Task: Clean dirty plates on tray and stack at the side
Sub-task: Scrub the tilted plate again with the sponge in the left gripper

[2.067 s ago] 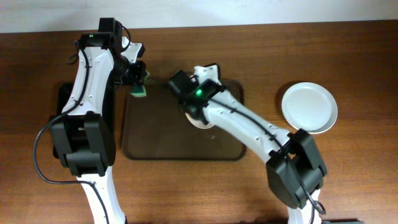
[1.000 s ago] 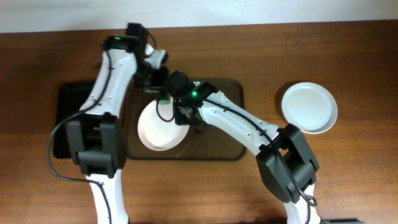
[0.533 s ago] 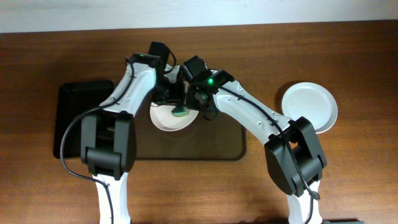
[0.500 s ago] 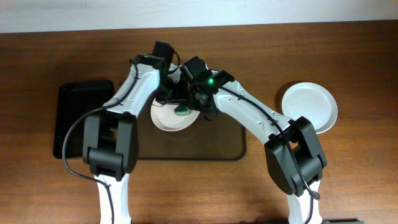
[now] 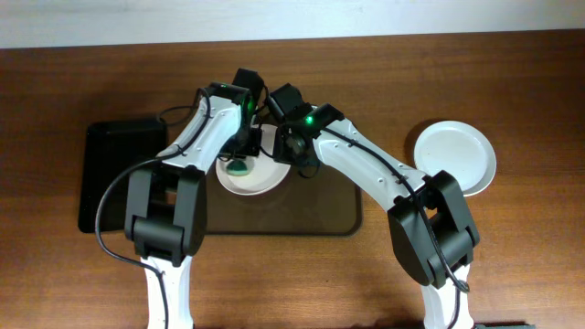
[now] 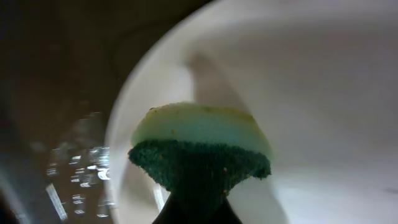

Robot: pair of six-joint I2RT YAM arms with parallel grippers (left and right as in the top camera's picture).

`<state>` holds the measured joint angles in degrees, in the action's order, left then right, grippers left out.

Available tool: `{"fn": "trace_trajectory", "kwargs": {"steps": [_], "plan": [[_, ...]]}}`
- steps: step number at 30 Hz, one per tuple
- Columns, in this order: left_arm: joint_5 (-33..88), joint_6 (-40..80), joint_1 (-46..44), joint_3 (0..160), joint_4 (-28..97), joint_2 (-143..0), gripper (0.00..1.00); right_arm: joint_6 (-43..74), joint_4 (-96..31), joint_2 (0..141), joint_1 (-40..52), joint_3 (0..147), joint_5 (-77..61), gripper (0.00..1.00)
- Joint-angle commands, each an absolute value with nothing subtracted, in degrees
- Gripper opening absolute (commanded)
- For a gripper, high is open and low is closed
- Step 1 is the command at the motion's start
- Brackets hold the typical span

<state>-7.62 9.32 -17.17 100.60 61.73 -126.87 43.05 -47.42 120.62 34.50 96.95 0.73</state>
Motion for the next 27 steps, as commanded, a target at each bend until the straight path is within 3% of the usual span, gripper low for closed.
{"fn": "trace_trajectory", "kwargs": {"steps": [1,8,10,19,27], "plan": [[-16.99,9.82,-15.66,100.36,61.98,-126.65,0.01,42.46,-47.35,120.07,34.81,97.3,0.64,0.04],[-16.8,9.74,-15.59,115.31,65.47,-126.63,0.0,42.44,-47.68,120.07,34.81,97.3,0.67,0.04],[-3.49,5.63,-15.64,117.3,67.64,-126.63,0.01,42.46,-47.68,120.07,34.79,97.3,1.1,0.04],[19.77,-4.29,-15.64,102.83,58.22,-126.87,0.01,42.28,-47.77,120.07,34.74,97.3,1.28,0.04],[12.56,-6.28,-14.39,101.16,55.33,-128.97,0.01,42.28,-48.16,120.07,34.74,97.3,1.28,0.04]]}}
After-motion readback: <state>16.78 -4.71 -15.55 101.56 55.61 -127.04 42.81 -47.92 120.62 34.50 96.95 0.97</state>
